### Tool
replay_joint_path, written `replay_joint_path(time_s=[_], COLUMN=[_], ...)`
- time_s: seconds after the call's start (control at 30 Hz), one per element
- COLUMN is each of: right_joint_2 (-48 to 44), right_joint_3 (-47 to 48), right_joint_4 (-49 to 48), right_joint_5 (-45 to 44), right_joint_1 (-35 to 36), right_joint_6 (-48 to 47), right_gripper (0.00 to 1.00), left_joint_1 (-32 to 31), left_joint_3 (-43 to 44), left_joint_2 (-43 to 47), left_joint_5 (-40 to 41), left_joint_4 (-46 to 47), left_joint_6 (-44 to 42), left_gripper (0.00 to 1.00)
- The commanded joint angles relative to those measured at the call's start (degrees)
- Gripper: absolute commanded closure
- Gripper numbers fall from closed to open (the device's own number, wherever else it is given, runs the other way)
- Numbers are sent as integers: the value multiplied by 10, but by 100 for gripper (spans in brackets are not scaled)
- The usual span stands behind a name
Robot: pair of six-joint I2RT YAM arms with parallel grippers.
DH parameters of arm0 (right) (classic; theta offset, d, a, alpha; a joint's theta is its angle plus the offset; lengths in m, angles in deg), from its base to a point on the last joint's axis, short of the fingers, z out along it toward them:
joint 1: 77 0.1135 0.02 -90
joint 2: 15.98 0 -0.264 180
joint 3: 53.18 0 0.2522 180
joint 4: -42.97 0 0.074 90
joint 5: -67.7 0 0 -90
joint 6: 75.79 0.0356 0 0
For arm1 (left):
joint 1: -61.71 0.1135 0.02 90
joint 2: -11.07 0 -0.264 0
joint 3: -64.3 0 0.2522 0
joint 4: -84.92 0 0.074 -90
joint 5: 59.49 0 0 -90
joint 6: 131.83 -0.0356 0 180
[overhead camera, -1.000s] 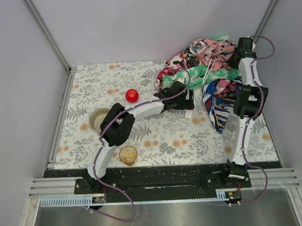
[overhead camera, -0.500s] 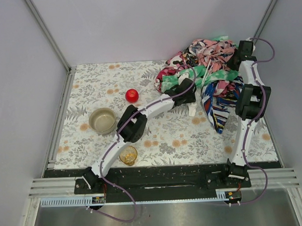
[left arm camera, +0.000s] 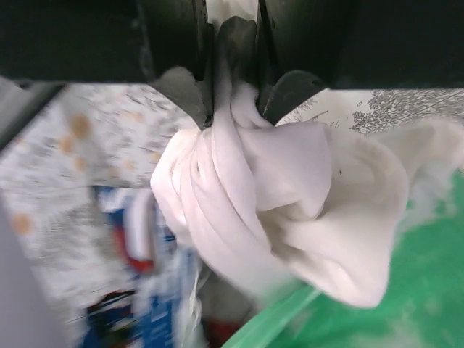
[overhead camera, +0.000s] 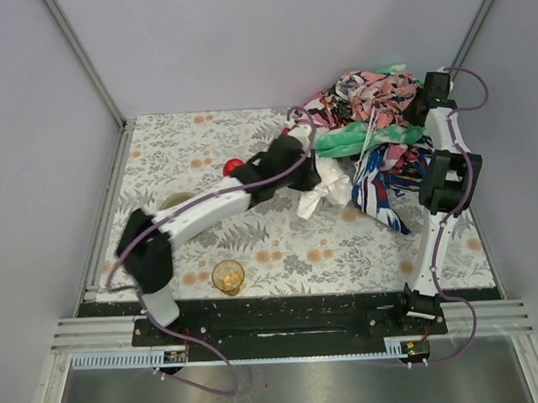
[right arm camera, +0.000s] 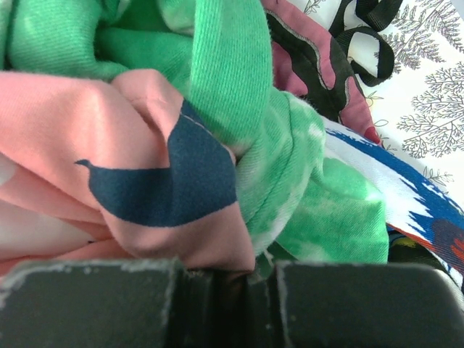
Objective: Pick out a specific cloth from the pile
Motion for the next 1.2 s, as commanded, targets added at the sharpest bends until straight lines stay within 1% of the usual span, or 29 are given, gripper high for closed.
replay_joint_path(time_s=[0.0,0.1,0.17,0.2,0.27,0.37,0.53,0.57,0.63,0.67,0.7,0.73,0.77,0.83,0.97,1.03,1.13,1.17], right_joint_2=[41,44,46,46,44,29,-12,-26,-56,-71,-90,-107,-122,-157,-258,-317,-420,-451], right_joint_3=[-8,-6,-2,-1,1,-5,-18,-23,-24,-21,-13,-4,7,17,-30,-83,-173,-207], right_joint_4=[110,112,114,118,120,120,127,129,134,136,142,155,168,192,194,179,129,109], right_joint_5=[40,40,39,38,38,36,29,25,16,14,11,5,-2,-17,-16,-8,16,23], right_joint_1=[39,39,39,39,39,39,39,39,39,39,39,39,39,39,39,39,41,42], right_joint_6=[-17,-16,-18,-19,-22,-28,-50,-56,-63,-70,-78,-85,-88,-91,-83,-71,-57,-55], right_gripper=[99,99,98,97,96,94,78,73,60,48,23,13,8,2,0,1,1,1], left_joint_1=[-6,-6,-5,-6,-6,-6,-6,-6,-6,-5,-6,-5,-5,-5,-6,-6,-5,-5], left_joint_3=[-76,-100,-102,-102,-93,-76,-78,-82,-91,-95,-106,-116,-128,-149,-186,-214,-246,-255], left_joint_2=[235,335,384,402,438,464,495,498,504,505,508,511,514,515,509,505,494,490], left_joint_5=[-60,-19,32,58,78,84,70,67,65,65,65,63,58,48,33,8,-33,-35], left_joint_4=[82,61,46,39,27,7,-8,-9,-10,-10,-8,-1,6,17,32,53,78,82], left_joint_6=[-81,-105,-120,-126,-135,-144,-141,-140,-138,-136,-132,-127,-123,-112,-84,-69,-46,-37], left_gripper=[100,100,100,100,100,100,100,100,100,100,100,100,100,100,100,100,100,100])
